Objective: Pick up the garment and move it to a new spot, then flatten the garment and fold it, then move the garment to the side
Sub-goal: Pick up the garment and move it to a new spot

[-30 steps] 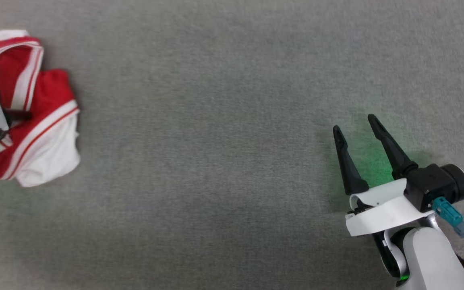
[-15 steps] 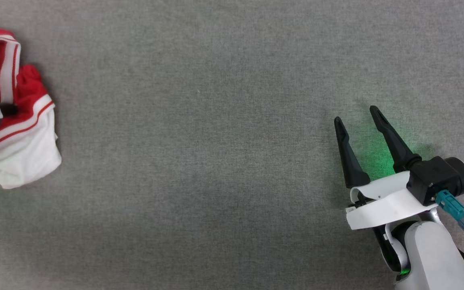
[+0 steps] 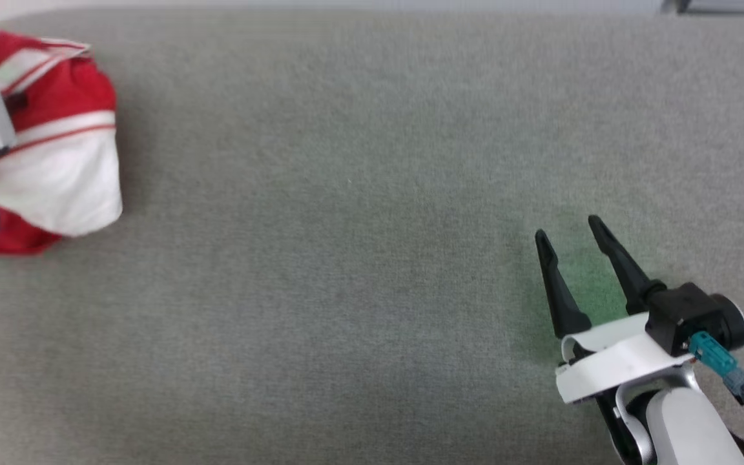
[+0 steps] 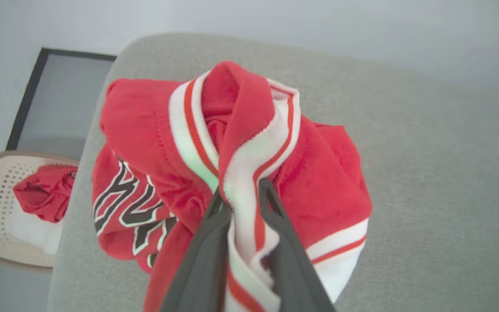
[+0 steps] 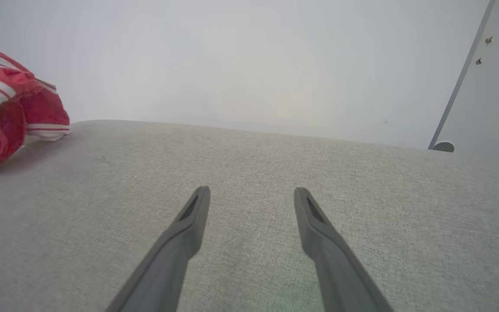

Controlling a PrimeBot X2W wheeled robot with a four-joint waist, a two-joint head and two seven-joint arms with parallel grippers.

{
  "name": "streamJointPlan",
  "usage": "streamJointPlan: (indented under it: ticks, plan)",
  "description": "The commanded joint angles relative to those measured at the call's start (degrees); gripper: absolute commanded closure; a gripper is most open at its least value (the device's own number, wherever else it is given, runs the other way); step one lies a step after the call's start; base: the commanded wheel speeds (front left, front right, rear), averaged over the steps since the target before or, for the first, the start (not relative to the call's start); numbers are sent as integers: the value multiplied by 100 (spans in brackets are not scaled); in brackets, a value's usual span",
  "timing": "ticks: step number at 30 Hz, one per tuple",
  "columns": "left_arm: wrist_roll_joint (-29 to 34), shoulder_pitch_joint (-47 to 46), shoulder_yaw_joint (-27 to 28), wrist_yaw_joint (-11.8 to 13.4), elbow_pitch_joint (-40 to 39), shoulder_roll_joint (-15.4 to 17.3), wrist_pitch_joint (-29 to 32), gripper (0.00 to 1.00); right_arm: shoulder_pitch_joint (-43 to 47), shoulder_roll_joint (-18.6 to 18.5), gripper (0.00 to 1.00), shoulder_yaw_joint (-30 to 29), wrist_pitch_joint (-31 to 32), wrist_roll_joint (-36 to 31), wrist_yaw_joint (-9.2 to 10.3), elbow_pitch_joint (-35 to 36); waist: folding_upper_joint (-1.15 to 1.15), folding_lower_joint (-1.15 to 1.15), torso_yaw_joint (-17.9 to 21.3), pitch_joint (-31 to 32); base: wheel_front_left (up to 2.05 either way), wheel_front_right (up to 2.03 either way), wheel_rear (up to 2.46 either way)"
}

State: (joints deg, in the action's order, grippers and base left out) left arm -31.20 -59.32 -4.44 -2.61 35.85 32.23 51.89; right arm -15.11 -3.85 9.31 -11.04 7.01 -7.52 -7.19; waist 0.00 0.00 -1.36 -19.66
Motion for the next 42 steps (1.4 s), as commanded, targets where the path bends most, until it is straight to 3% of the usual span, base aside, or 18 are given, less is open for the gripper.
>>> streamJointPlan:
  ticks: [1, 9, 15, 33, 42]
  plan:
    - [22, -61, -27, -52, -94, -32, -67, 100, 95, 5, 0, -15, 8, 30, 6, -10, 0, 0, -188, 446, 0, 0, 0]
    - [134, -162, -370, -132, -986, -449, -436, 100, 340, 35, 0, 54, 21, 124, 6, -113, 0, 0, -321, 1203, 0, 0, 0]
    - [-245, -21, -562, -243, -1578, -847, -169, 100, 433, 64, 0, 16, 36, 133, 6, -142, 0, 0, -190, 1581, 0, 0, 0]
    - [-1115, 860, -1129, -152, -3272, -1731, 749, 100, 659, 65, 0, -1105, 59, -114, 6, -132, 0, 0, 1283, 1667, 0, 0, 0]
    - [-1089, 1567, -1525, -109, -3538, -1764, 917, 100, 718, 93, 0, -1393, -4, -44, 6, -189, 0, 0, 1784, 1325, 0, 0, 0]
